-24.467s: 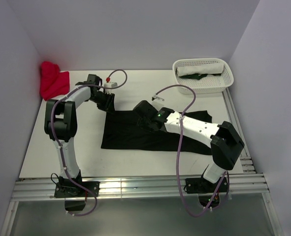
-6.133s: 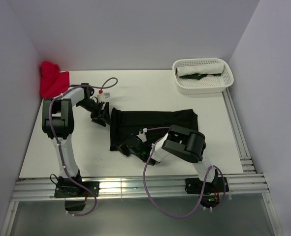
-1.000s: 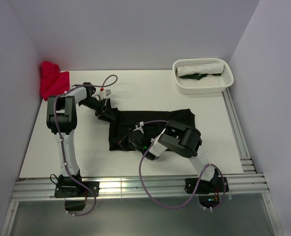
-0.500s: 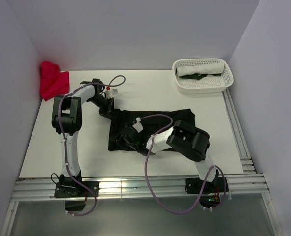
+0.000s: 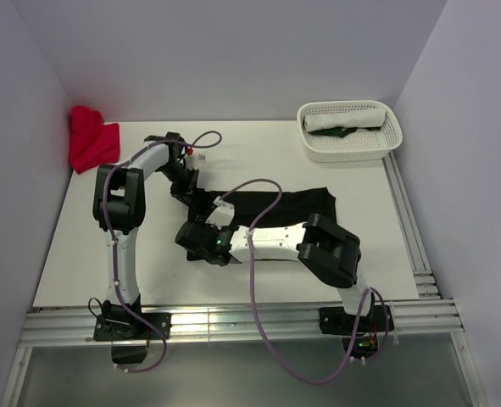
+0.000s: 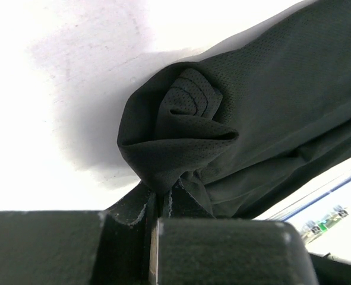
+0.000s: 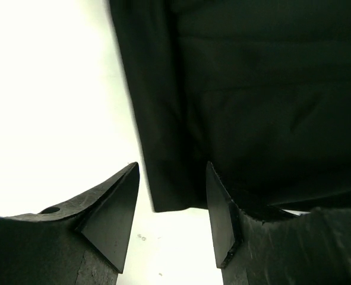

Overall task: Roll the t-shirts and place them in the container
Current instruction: Roll the tshirt

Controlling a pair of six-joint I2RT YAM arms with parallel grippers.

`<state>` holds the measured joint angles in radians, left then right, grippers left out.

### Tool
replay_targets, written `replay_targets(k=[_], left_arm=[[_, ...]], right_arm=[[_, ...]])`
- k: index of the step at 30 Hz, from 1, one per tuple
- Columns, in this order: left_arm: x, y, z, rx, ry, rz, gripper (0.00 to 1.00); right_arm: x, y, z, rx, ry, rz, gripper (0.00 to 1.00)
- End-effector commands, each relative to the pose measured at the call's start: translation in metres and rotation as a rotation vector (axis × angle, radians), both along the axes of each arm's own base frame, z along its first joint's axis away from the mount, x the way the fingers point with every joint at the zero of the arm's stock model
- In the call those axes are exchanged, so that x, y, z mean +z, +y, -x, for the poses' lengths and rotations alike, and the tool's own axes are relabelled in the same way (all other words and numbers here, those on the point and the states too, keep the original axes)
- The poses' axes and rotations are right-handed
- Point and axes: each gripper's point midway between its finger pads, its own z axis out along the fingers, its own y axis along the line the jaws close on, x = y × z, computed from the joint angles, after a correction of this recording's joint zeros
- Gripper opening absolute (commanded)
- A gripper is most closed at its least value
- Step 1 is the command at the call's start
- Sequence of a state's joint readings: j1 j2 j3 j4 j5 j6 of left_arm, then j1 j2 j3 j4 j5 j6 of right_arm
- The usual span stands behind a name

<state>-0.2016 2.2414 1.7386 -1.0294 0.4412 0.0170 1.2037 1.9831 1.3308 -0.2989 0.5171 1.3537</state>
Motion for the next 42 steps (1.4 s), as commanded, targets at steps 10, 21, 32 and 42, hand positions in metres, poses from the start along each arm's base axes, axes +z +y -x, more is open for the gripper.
replay_targets(k=[10,21,32,42], left_arm=[[0.008,-0.001,-0.003,-0.035,-0.026,-0.097,0.0],[0.008,-0.005,-0.001,-0.042,-0.008,-0.1,0.0],[0.008,-0.008,0.001,-0.055,0.001,-0.096,0.01],[0.042,-0.021,-0.01,-0.081,-0.016,0.023,0.48]], right_arm=[[0.015,0.008,-0.059,-0.013,-0.205,0.322,0.56],[0.009,0.018,-0.078,0.007,-0.226,0.424,0.53],[-0.019,0.017,-0.067,0.048,-0.149,0.466,0.4],[0.005,0.032,-0.062,0.108,-0.132,0.26,0.07]])
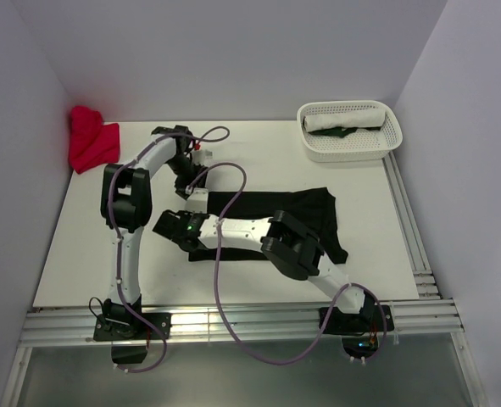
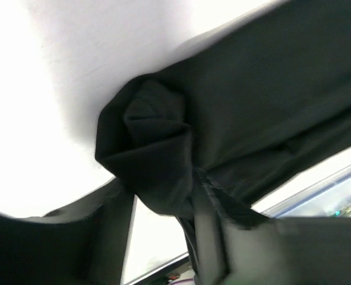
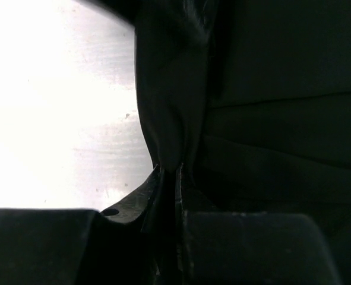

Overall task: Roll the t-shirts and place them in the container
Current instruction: Roll the tshirt

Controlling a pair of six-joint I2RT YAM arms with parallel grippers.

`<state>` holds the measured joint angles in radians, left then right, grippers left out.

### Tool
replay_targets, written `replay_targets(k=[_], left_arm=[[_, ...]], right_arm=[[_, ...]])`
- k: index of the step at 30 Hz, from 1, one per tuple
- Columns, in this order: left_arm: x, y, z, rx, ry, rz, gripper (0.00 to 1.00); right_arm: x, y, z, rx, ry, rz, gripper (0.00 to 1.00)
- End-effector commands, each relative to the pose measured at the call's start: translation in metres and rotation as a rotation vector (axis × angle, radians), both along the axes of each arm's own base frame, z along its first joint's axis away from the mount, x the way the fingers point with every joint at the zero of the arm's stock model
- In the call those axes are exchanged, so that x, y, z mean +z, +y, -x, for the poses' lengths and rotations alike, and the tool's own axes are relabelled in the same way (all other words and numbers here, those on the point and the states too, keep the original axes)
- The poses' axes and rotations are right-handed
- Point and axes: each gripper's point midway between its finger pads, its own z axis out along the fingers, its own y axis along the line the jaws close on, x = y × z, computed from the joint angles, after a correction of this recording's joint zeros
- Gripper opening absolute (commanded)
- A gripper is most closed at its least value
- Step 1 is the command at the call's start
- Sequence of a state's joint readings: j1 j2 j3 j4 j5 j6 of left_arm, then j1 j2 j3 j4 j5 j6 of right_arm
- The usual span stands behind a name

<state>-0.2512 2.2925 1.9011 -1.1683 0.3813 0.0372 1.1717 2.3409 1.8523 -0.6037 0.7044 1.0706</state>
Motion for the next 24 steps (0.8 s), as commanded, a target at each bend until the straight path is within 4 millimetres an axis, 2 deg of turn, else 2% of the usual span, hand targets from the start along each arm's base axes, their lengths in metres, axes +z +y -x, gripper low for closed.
replay_targets(k=[1,2,3,5,6,8,9,10,11,12,13,14,15,16,18,20,21,23,24], left_arm=[[0.039,-0.011,-0.013,-0.029,-0.048,0.11,0.52],[0.047,-0.016,-0.014,-0.034,-0.054,0.149,0.55],[0.055,-0.018,-0.014,-0.038,-0.056,0.179,0.6],[0.075,-0.019,-0.021,-0.066,-0.099,0.242,0.64],[0.085,-0.017,-0.023,-0.064,-0.103,0.28,0.66],[0.093,-0.012,-0.022,-0.088,-0.119,0.32,0.67],[0.095,-0.006,-0.02,-0.076,-0.109,0.361,0.68],[0.099,-0.001,-0.02,-0.083,-0.127,0.379,0.68],[0.098,0.002,-0.018,-0.08,-0.123,0.39,0.68],[0.093,0.008,-0.012,-0.065,-0.099,0.413,0.69],[0.095,0.01,-0.011,-0.084,-0.126,0.425,0.68],[0.092,0.011,-0.007,-0.086,-0.124,0.434,0.69],[0.079,0.014,0.003,-0.08,-0.088,0.438,0.68],[0.079,0.012,0.002,-0.097,-0.122,0.456,0.69],[0.066,0.011,0.015,-0.098,-0.096,0.473,0.69],[0.058,0.007,0.015,-0.101,-0.115,0.506,0.7],[0.05,0.006,0.023,-0.087,-0.086,0.517,0.7],[0.043,0.0,0.02,-0.079,-0.105,0.554,0.7],[0.034,-0.001,0.023,-0.046,-0.076,0.556,0.7]], right_arm=[[0.022,0.015,0.0,0.055,0.02,-0.168,0.06],[0.024,0.017,0.001,0.065,0.026,-0.202,0.06],[0.036,0.021,0.001,0.081,0.049,-0.276,0.05],[0.033,0.019,0.0,0.085,0.064,-0.367,0.04],[0.029,0.01,0.004,0.089,0.097,-0.399,0.04],[0.038,0.015,0.001,0.09,0.101,-0.526,0.04],[0.03,0.0,0.001,0.074,0.12,-0.545,0.03],[0.039,0.008,0.001,0.102,0.125,-0.639,0.02],[0.04,0.007,0.001,0.088,0.14,-0.695,0.03],[0.03,-0.006,0.002,0.071,0.161,-0.713,0.02],[0.038,0.0,0.002,0.079,0.17,-0.797,0.02],[0.036,-0.001,0.003,0.079,0.182,-0.824,0.02],[0.025,-0.009,0.005,0.064,0.201,-0.83,0.02],[0.031,-0.006,0.003,0.062,0.207,-0.89,0.02],[0.026,-0.008,0.006,0.059,0.215,-0.947,0.02],[0.014,-0.015,0.009,0.027,0.247,-0.986,0.02],[0.019,-0.012,0.01,0.036,0.243,-1.023,0.02],[0.007,-0.015,0.013,0.008,0.274,-1.045,0.02],[0.011,-0.013,0.013,0.018,0.268,-1.077,0.02]])
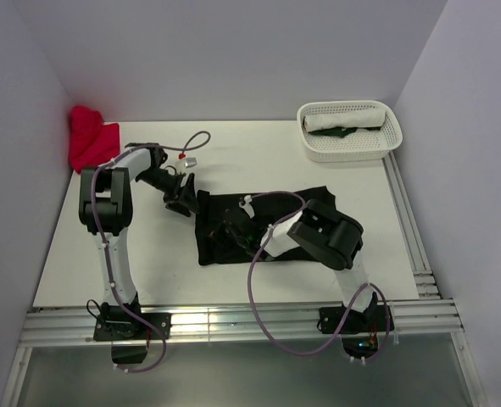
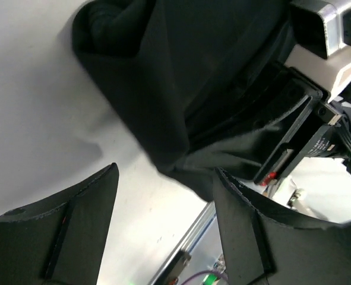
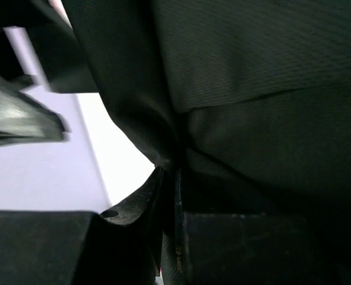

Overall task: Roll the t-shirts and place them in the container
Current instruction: Roll the tshirt

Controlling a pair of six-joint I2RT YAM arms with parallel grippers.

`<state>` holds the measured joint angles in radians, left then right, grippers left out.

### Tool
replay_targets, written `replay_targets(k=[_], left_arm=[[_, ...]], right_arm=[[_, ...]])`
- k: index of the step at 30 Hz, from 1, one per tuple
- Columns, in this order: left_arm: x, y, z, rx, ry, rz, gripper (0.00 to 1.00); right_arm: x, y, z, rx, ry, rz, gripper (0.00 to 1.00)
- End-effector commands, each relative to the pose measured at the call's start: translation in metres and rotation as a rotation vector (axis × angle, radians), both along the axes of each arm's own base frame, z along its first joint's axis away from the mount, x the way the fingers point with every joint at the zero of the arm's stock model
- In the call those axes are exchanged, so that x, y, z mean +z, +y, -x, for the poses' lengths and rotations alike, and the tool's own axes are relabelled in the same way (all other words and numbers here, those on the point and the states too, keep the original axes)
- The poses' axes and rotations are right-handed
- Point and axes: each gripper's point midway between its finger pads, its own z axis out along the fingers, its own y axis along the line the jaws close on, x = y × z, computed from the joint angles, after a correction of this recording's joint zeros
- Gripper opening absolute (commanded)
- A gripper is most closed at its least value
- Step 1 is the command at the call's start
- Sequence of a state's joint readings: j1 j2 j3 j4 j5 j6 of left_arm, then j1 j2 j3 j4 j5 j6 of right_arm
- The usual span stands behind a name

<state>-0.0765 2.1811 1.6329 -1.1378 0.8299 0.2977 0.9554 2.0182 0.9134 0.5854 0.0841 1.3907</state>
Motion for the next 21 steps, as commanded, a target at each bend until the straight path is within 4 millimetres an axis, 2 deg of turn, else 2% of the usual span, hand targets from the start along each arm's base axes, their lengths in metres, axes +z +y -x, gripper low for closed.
replay_targets(k=[1,2,3,7,10,11,12,13,14,15,16,17,18,19,20,21], left_arm=[[0.008,-0.016,-0.017,0.019,-0.119,0.106,0.69],[0.0,-0.017,-0.02,0.031,-0.128,0.108,0.68],[-0.005,-0.018,-0.021,0.054,-0.107,0.106,0.68],[-0.024,-0.022,-0.025,0.095,-0.08,0.086,0.63],[-0.035,-0.022,-0.029,0.135,-0.07,0.043,0.49],[-0.036,-0.021,-0.031,0.144,-0.072,0.031,0.37],[-0.039,-0.018,-0.033,0.158,-0.069,-0.006,0.28],[-0.041,-0.016,-0.034,0.161,-0.068,-0.029,0.2],[-0.041,-0.016,-0.035,0.157,-0.073,-0.048,0.11],[-0.044,-0.013,-0.036,0.155,-0.081,-0.086,0.07],[-0.046,-0.011,-0.035,0.154,-0.075,-0.115,0.04],[-0.045,-0.011,-0.036,0.148,-0.085,-0.135,0.0],[-0.047,-0.008,-0.036,0.143,-0.093,-0.168,0.0],[-0.047,-0.008,-0.035,0.137,-0.091,-0.183,0.0],[-0.048,-0.006,-0.035,0.133,-0.094,-0.2,0.0],[-0.05,-0.004,-0.034,0.126,-0.097,-0.22,0.0]], right_arm=[[0.012,0.013,0.003,-0.004,0.029,-0.181,0.02],[0.005,0.01,0.006,-0.007,0.042,-0.182,0.02],[0.008,0.011,0.005,-0.012,0.042,-0.209,0.02],[0.002,0.009,0.007,-0.02,0.058,-0.219,0.02],[0.001,0.007,0.006,-0.024,0.058,-0.223,0.05],[0.002,0.007,0.006,-0.025,0.052,-0.221,0.09],[-0.003,0.005,0.007,-0.021,0.056,-0.191,0.11],[0.0,0.004,0.006,-0.023,0.047,-0.18,0.15],[0.003,0.005,0.005,-0.024,0.039,-0.165,0.26],[-0.007,0.0,0.008,-0.021,0.05,-0.095,0.32],[0.0,-0.003,0.004,-0.039,0.027,-0.072,0.36],[-0.007,-0.008,0.005,-0.038,0.032,-0.001,0.4],[-0.006,-0.011,0.004,-0.046,0.023,0.032,0.41],[0.007,-0.008,0.0,-0.061,-0.004,0.047,0.43],[0.008,-0.011,-0.002,-0.067,-0.012,0.081,0.44],[-0.001,-0.019,0.003,-0.06,-0.001,0.162,0.44]])
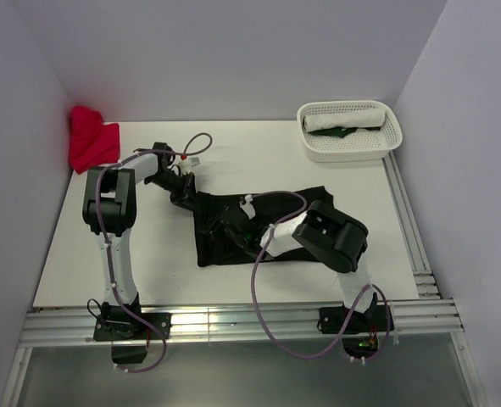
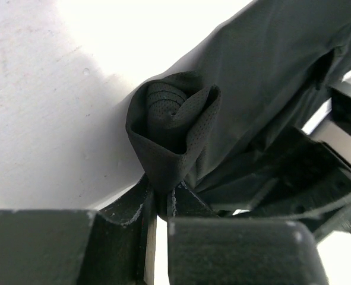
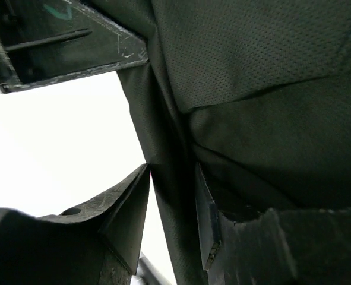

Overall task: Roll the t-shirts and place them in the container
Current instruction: Roll the tshirt

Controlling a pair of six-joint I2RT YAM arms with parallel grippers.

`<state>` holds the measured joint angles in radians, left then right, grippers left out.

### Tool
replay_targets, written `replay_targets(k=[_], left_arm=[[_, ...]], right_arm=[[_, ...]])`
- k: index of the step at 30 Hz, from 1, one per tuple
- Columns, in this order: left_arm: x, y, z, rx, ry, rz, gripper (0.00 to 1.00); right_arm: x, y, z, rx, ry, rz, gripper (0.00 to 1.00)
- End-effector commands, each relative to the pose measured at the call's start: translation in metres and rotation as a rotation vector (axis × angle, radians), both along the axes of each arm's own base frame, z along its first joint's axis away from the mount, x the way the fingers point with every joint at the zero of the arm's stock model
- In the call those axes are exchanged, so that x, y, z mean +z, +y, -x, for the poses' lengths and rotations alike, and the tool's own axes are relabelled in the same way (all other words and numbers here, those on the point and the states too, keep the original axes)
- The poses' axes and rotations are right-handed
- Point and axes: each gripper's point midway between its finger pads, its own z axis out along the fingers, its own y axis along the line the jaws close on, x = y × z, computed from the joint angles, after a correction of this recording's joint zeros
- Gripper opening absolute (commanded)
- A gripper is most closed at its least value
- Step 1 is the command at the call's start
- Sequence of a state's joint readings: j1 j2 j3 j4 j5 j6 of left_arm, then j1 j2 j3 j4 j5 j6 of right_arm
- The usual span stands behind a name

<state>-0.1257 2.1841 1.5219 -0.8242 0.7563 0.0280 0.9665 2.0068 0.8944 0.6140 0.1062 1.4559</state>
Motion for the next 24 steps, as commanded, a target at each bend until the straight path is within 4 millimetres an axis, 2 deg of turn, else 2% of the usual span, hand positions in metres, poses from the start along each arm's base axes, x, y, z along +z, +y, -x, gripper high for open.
replay_targets(k=[1,2,3,4,5,6,7,9,16,19,24], left_arm=[[-0.014,0.016,-0.012,-0.016,-0.065,-0.164,0.0],[-0.014,0.017,-0.013,-0.026,-0.07,-0.174,0.0],[-0.014,0.018,-0.012,-0.03,-0.067,-0.183,0.0],[-0.016,0.021,-0.013,-0.031,-0.07,-0.203,0.0],[-0.015,0.021,-0.013,-0.037,-0.07,-0.211,0.0],[-0.016,0.021,-0.013,-0.043,-0.066,-0.218,0.0],[-0.016,0.023,-0.013,-0.045,-0.064,-0.224,0.0],[-0.016,0.023,-0.014,-0.052,-0.064,-0.238,0.0],[-0.015,0.023,-0.016,-0.062,-0.061,-0.265,0.0],[-0.016,0.021,-0.017,-0.062,-0.063,-0.273,0.0],[-0.017,0.016,-0.015,-0.072,-0.058,-0.284,0.0]], right_arm=[[-0.001,-0.019,0.004,-0.015,-0.028,0.234,0.44],[0.007,-0.019,-0.002,-0.039,-0.051,0.257,0.44],[0.001,-0.025,0.003,-0.028,-0.042,0.323,0.44],[0.011,-0.022,0.001,-0.034,-0.059,0.329,0.45],[0.011,-0.022,0.005,-0.028,-0.06,0.354,0.45],[0.006,-0.029,0.007,-0.037,-0.054,0.408,0.45],[0.014,-0.026,0.006,-0.038,-0.062,0.41,0.45],[0.012,-0.029,0.015,-0.03,-0.063,0.458,0.45],[0.019,-0.021,0.047,0.019,-0.071,0.464,0.45],[0.016,-0.023,0.063,0.034,-0.064,0.464,0.42],[0.013,-0.015,0.083,0.08,-0.063,0.441,0.31]])
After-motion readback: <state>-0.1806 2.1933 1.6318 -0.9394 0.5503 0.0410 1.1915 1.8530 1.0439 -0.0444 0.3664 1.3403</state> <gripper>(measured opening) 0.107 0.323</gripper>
